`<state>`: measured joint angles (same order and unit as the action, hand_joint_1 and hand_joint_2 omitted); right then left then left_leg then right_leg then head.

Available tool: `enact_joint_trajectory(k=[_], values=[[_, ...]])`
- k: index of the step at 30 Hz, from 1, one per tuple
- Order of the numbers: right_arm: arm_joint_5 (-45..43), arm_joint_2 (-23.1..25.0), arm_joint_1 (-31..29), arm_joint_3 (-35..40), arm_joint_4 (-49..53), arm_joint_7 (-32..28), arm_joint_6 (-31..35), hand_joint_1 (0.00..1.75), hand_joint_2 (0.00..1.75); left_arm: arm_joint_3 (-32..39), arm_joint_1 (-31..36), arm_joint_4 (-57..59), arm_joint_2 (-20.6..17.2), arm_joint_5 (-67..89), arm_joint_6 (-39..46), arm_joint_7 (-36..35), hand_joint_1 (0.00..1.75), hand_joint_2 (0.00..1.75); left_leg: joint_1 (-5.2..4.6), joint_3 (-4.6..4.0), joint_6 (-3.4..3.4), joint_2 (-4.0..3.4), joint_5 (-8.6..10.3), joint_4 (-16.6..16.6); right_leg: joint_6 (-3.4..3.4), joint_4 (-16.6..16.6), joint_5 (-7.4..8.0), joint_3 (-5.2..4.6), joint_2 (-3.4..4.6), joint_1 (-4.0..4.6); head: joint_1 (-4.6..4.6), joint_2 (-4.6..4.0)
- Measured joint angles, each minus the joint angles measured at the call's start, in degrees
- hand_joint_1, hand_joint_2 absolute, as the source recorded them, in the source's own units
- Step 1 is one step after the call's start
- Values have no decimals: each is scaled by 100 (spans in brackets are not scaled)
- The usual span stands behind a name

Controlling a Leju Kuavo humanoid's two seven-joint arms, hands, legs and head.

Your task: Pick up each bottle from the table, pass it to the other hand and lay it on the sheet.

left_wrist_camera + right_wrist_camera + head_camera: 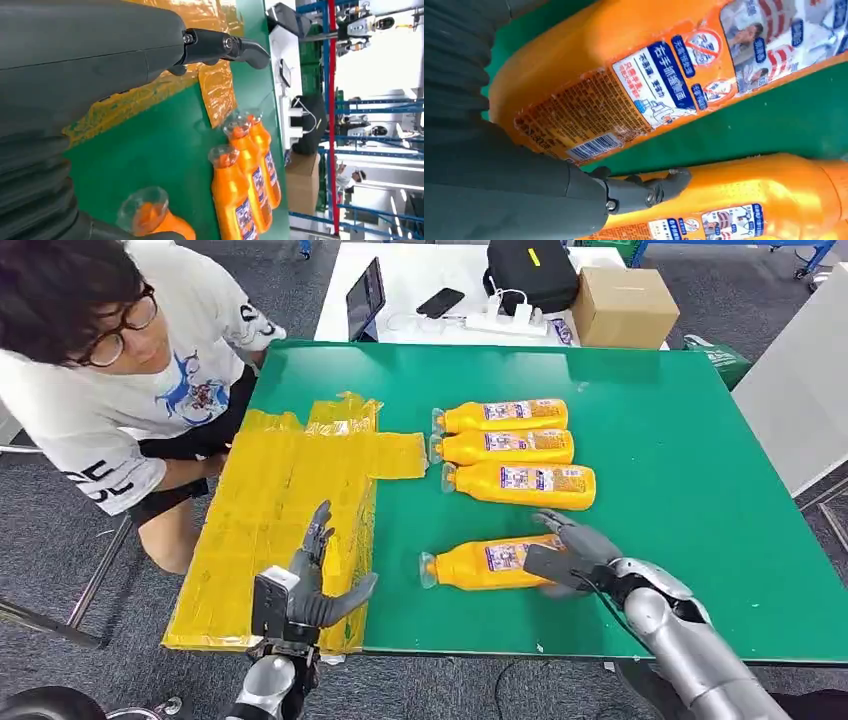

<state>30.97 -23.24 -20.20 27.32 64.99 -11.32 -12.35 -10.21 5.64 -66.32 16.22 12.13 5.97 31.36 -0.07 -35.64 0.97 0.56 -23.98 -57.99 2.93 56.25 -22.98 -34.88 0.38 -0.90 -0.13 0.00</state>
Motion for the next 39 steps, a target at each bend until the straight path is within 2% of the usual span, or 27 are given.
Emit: enact_joint_trajectory(k=[15, 16, 17, 18, 35, 39], values=[[87, 298, -530, 376, -724, -46, 26, 2, 175, -70, 120, 212, 0, -46, -39, -22, 0, 175, 1, 21, 0, -25, 0, 0, -14, -2, 13, 8, 14, 3, 0, 0], [87, 330, -577, 422, -805, -57, 37, 98, 175, -74, 138, 227, 0, -66, -52, -33, 0, 175, 1, 24, 0, -27, 0, 0, -14, -1, 13, 9, 15, 3, 0, 0], [87, 346, -617, 457, -864, -70, 37, 166, 175, -74, 154, 243, 0, -70, -59, -35, 0, 175, 1, 26, 0, -30, 0, 0, -14, -2, 13, 11, 16, 4, 0, 0], [85, 361, -652, 490, -910, -74, 37, 175, 175, -77, 166, 260, 0, -81, -66, -41, 0, 175, 1, 29, 0, -31, 0, 0, -14, -2, 13, 14, 16, 4, -2, 0], [-540, -44, -647, 785, -835, -262, -267, 175, 175, -177, 259, 481, 0, -240, -85, -74, 0, 175, -1, 42, 3, -19, 0, 0, -13, -5, 12, 34, 13, 2, 0, 0], [-699, -137, -442, 754, -566, -347, 84, 175, 175, -188, 254, 481, 0, -258, -63, -79, 0, 175, 0, 33, 3, -10, 0, 0, -13, -4, 12, 33, 10, 3, 0, 0]])
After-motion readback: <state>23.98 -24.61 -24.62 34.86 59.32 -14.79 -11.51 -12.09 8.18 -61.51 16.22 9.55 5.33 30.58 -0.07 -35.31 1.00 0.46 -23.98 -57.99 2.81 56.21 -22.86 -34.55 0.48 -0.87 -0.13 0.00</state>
